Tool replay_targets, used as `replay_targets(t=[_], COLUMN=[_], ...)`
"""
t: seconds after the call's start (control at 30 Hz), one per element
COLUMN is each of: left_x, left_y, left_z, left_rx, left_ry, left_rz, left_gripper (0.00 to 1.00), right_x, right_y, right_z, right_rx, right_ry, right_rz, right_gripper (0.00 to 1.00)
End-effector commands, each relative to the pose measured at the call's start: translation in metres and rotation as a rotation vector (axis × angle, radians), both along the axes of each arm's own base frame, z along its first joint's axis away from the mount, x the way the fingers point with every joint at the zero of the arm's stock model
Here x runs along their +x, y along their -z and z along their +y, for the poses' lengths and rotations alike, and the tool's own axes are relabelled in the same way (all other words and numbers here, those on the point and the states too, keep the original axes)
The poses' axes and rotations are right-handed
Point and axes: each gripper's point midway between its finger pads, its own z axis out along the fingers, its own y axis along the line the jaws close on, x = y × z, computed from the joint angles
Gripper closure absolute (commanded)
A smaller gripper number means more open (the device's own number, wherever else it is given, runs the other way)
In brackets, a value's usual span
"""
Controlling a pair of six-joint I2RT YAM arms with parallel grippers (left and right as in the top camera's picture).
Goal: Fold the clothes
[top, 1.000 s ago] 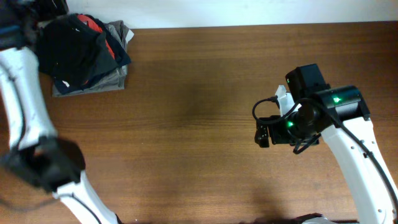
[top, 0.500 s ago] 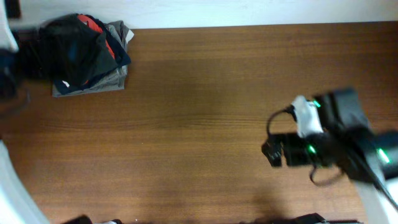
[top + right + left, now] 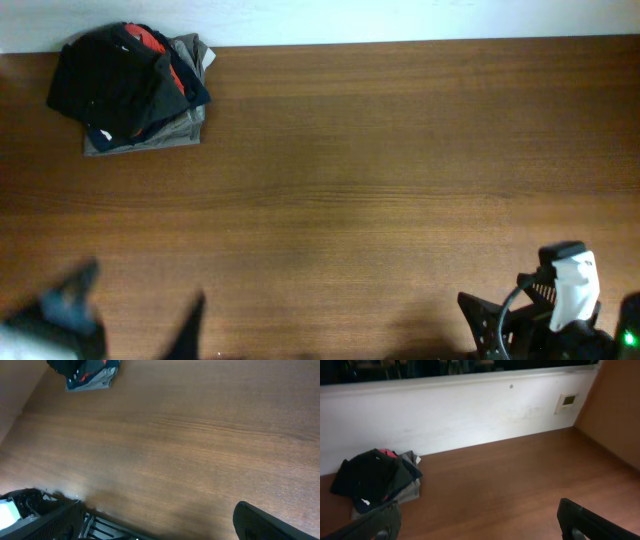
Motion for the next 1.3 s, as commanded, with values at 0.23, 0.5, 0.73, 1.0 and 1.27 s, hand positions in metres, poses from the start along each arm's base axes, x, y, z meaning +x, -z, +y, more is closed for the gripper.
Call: replay_targets(t=[0.23, 0.5, 0.73, 1.0, 1.27], left_x=[-0.083, -0.092, -0.071, -0.057, -0.051], left_y=[0.038, 0.061, 0.096, 0.117, 0.116], left_z=[-0.029, -0.049, -0.039, -0.007, 0.004], left_rx=[-0.065, -0.133, -0.1, 0.007, 0.037], left_ry=[-0.024, 0.253, 0.316, 0.145, 0.086], left_rz=[-0.073, 0.032, 0.166, 0.195, 0.183], left_gripper=[0.01, 0.01, 0.01, 0.01, 0.01], right_x=[-0.017, -0.052, -0.071, -0.066, -0.065], right_y=[0.006, 0.003, 0.012, 0.01, 0.009], right_z=[-0.023, -0.034, -0.046, -0.07, -0.084], right_rx=[0.051, 0.116, 0.124, 0.076, 0.038], right_ry=[0.182, 0.226, 0.281, 0.411, 0.48], right_rz=[-0.046, -0.163, -0.19, -0.225, -0.244], right_gripper=[0.01, 0.01, 0.01, 0.01, 0.01])
